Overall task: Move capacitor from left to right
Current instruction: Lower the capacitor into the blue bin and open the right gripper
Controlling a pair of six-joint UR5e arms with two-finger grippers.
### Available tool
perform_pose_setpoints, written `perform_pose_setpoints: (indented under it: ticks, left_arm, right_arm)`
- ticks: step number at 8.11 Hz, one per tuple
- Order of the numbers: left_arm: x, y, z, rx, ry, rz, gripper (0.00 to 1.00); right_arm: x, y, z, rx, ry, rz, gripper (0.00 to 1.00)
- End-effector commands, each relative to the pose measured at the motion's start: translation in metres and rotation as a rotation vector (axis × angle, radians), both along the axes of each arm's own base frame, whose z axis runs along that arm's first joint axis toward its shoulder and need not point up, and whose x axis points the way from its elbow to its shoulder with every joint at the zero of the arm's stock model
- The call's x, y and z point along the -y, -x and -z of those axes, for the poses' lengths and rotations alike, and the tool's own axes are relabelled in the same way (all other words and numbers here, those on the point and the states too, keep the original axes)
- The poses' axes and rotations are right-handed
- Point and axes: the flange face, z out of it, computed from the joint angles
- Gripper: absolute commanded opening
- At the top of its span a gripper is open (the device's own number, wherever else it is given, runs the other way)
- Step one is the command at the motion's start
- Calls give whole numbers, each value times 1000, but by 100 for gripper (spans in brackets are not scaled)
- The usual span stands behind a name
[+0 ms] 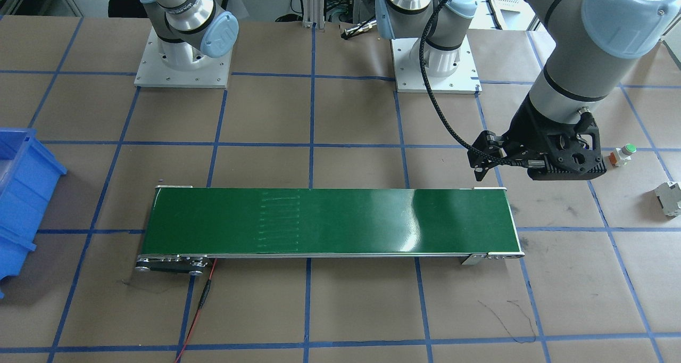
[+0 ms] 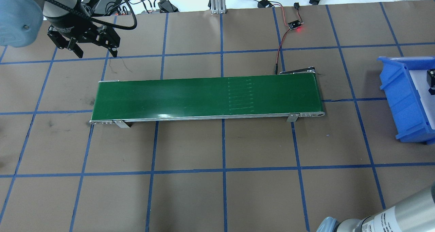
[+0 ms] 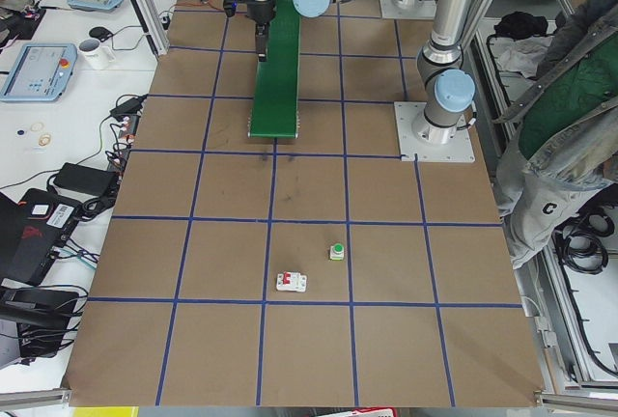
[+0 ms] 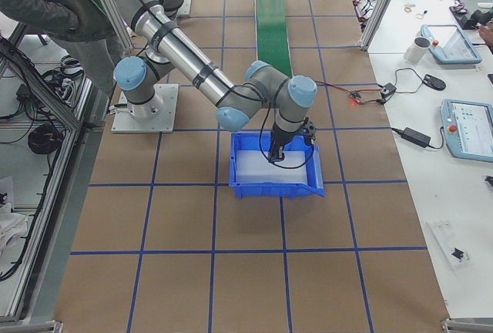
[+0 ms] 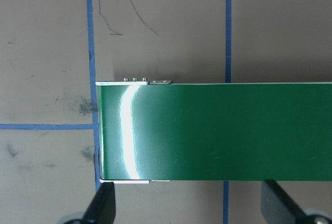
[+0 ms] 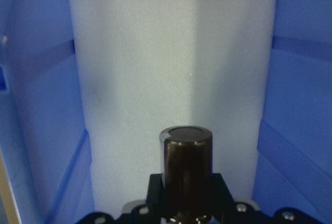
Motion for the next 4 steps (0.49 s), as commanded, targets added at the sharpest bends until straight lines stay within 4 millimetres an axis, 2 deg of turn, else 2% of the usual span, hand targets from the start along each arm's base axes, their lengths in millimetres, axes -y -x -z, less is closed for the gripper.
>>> perform_pose_setpoints:
  ticks: [1, 4]
  left_arm:
    - [0, 0, -1, 0, 2, 0, 100]
    - [0, 0, -1, 3, 1, 1, 100]
  right_arm:
    - [5, 4, 29, 6, -5, 1, 0]
    - [1, 11, 47, 28, -34, 15, 0]
